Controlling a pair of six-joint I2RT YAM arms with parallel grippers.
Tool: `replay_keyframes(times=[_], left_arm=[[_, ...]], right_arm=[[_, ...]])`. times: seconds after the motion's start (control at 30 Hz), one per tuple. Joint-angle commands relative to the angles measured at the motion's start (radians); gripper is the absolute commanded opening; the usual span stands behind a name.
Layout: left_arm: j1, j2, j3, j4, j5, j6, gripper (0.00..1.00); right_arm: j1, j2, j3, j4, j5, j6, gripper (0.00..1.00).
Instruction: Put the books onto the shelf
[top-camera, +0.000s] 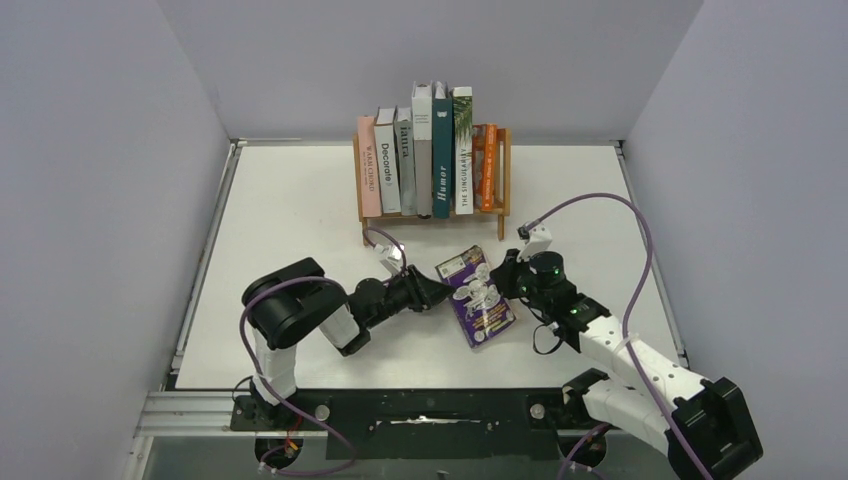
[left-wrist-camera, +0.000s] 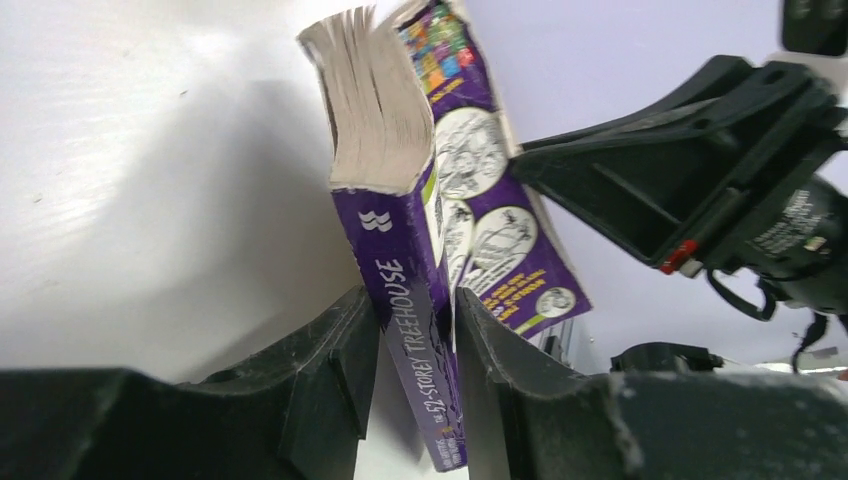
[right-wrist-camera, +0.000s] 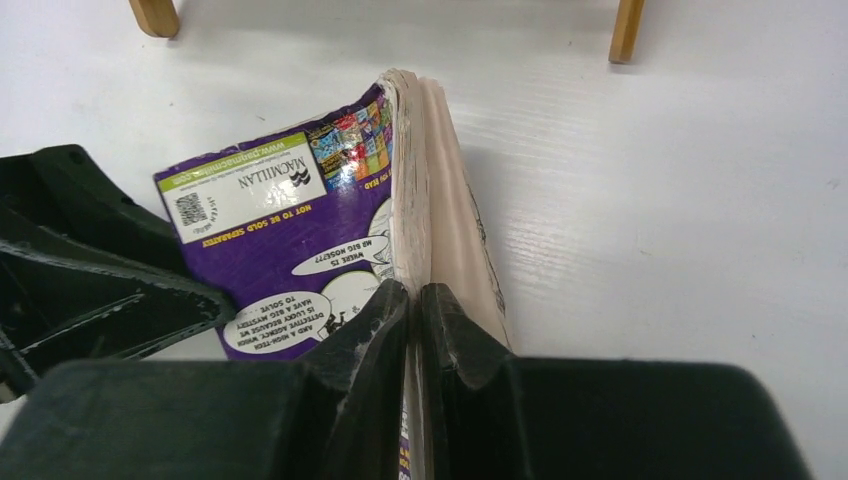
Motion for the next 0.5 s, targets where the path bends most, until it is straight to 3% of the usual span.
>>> replay_keyframes(times=[0.0,0.33,0.47], left_arm=[[-0.04,-0.102,0.066,0.352,0.082,-0.008,0.29],[-0.041,-0.118,0.079,0.32,0.079,-0.003,0.02],[-0.044,-0.126,0.078,0.308,0.079,0.0,0.0]], right_arm=[[0.021,0.014,0.012,0.095,-0.112,0.033,0.0],[0.016,-0.008,-0.004,0.087,-0.104,0.036,0.0],[0.013,-0.021,-0.007,0.074,-0.093,0.033,0.02]])
